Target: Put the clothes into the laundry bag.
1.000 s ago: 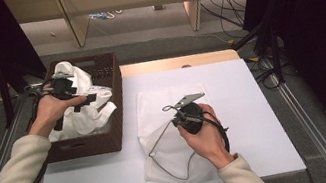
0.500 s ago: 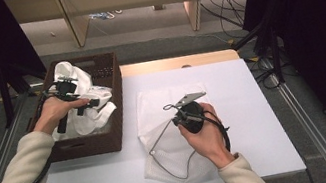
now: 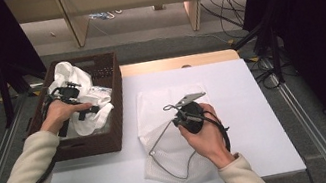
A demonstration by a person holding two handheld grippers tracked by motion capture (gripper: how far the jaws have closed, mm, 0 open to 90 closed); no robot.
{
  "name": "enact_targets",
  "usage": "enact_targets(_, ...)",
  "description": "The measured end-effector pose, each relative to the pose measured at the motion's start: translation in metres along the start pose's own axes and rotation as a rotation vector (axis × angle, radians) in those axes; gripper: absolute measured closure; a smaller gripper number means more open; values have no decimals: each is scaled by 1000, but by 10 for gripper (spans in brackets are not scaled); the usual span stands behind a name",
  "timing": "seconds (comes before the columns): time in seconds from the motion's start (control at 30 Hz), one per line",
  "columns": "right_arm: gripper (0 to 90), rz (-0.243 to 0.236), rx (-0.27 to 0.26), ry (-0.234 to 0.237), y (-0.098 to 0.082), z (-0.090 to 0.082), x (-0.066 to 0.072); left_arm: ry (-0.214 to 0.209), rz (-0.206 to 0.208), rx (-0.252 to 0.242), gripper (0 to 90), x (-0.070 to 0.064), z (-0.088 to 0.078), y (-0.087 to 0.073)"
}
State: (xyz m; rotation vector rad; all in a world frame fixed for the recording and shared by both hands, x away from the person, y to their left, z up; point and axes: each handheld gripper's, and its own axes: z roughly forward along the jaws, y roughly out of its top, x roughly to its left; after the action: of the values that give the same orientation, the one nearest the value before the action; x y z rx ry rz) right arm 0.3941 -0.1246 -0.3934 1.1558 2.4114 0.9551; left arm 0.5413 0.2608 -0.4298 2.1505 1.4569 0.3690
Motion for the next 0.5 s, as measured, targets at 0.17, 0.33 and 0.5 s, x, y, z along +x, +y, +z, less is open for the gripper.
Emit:
enact_targets(0.17, 900, 2, -1, 1, 0, 0, 0, 3, -10, 47, 0, -2, 20, -5)
enact_targets(0.33, 900, -1, 9, 6, 0, -1, -1, 18, -6, 66, 0, -3, 28, -7)
enact_targets(0.5, 900, 13, 3, 4, 0, -1, 1, 36, -1, 79, 74, -3, 31, -7)
